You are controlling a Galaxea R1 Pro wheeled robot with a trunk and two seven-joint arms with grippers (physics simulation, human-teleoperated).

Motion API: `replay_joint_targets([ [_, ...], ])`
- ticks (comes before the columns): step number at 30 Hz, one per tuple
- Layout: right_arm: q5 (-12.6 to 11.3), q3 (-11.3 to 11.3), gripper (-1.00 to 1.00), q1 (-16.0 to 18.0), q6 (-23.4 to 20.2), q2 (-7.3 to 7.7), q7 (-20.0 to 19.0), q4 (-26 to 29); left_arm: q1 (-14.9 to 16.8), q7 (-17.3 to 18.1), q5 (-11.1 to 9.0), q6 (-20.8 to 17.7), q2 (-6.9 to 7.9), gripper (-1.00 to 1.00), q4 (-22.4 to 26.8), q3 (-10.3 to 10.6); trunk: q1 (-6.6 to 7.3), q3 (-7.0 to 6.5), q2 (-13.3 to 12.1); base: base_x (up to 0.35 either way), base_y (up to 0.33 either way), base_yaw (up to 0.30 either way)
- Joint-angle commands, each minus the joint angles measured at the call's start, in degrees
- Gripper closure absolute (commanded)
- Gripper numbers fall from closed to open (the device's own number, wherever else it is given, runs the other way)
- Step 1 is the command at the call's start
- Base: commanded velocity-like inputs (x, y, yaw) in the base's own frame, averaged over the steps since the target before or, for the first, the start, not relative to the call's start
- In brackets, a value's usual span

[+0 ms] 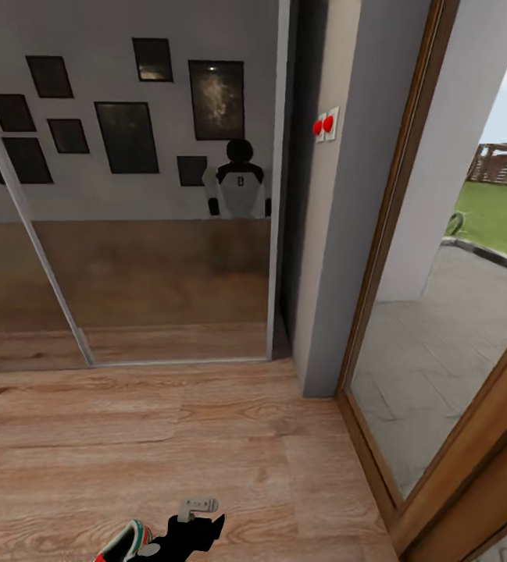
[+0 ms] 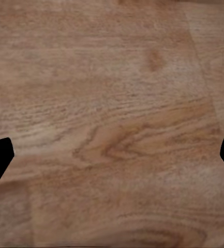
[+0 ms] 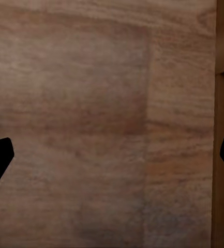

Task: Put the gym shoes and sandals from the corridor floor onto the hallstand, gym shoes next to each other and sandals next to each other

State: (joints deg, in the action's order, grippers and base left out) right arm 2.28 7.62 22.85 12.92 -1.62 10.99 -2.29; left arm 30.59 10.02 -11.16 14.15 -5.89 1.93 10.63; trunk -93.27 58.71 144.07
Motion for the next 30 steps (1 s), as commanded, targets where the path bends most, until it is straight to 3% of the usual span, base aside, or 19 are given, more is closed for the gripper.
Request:
replay_joint_targets([
  [1,0.0,-0.01,-1.0,0.0,0.0,-0.01,0.0,0.0,0.0,0.0,0.0,0.0,0.0,-1.0,0.0,0.0,0.0,-0.03,0.0,0.0,0.0,0.284],
  [18,0.0,0.01,-1.0,0.0,0.0,0.0,-0.01,0.0,0.0,0.0,0.0,0.0,0.0,-1.0,0.0,-0.04,0.0,-0.41,0.0,0.0,0.0,0.284],
  [30,0.07,0.02,-1.0,0.0,-0.07,-0.04,-0.01,0.0,0.0,0.0,0.0,0.0,0.0,-1.0,0.0,-0.02,0.0,0.1,0.0,0.0,0.0,0.255],
])
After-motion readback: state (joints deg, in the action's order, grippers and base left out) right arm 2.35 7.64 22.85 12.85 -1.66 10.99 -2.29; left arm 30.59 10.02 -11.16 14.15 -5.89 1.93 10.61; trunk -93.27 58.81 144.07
